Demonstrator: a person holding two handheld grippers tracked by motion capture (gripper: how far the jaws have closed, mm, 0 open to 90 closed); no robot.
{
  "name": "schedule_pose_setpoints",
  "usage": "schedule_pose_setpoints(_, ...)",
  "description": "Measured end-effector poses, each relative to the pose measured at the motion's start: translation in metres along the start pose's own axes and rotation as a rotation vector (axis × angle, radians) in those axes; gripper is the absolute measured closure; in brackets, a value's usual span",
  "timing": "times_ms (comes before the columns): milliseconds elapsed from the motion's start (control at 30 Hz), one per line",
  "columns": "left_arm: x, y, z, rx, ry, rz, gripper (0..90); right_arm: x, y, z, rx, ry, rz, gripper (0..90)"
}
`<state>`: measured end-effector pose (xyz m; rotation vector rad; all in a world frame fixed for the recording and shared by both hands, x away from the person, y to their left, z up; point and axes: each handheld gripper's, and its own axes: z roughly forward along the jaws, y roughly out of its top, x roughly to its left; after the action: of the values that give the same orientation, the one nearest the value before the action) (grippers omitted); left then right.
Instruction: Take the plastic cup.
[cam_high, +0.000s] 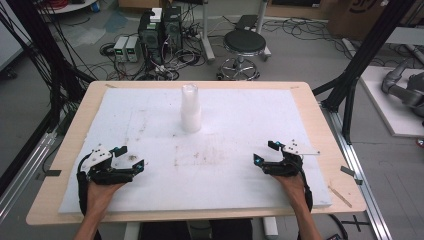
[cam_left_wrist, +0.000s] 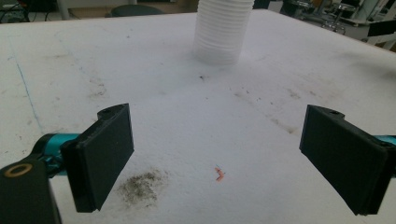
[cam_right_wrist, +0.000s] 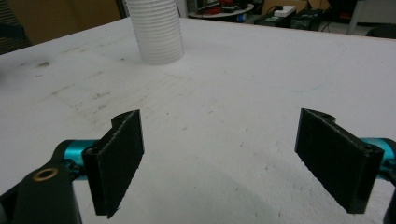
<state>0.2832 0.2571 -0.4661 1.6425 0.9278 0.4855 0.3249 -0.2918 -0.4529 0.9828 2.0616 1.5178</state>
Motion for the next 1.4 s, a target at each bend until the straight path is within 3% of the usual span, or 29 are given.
schedule_pose_setpoints(167,0.003,0.013,-0.01,-0.044,-0.004,0.005,9.7,0.0,0.0,0.001,0.011,0.004,-0.001,15.1)
schedule_pose_setpoints(433,0.011,0.053,-0.014,-0.072,-0.096,0.026,9.6,0.0,0.001,0.001,0.017,0.009,0.008,15.1)
schedule_pose_setpoints(633,0.015,0.082,-0.003,-0.052,-0.145,0.055,9.5,0.0,0.001,0.001,0.016,0.005,0.004,15.1)
schedule_pose_setpoints(800,0.019,0.101,0.004,-0.072,-0.178,0.068,9.5,0.0,0.001,0.001,0.016,0.008,0.007,15.1)
schedule_pose_setpoints(900,0.021,0.115,0.012,-0.042,-0.204,0.096,9.6,0.0,0.0,0.001,0.014,0.009,0.006,15.1)
schedule_pose_setpoints(1167,0.023,0.145,0.034,-0.009,-0.253,0.151,9.5,-0.001,0.001,0.001,0.02,0.014,0.014,15.1)
schedule_pose_setpoints(1400,0.028,0.17,0.065,0.013,-0.322,0.194,9.5,-0.001,0.0,0.001,0.013,0.018,0.009,15.1)
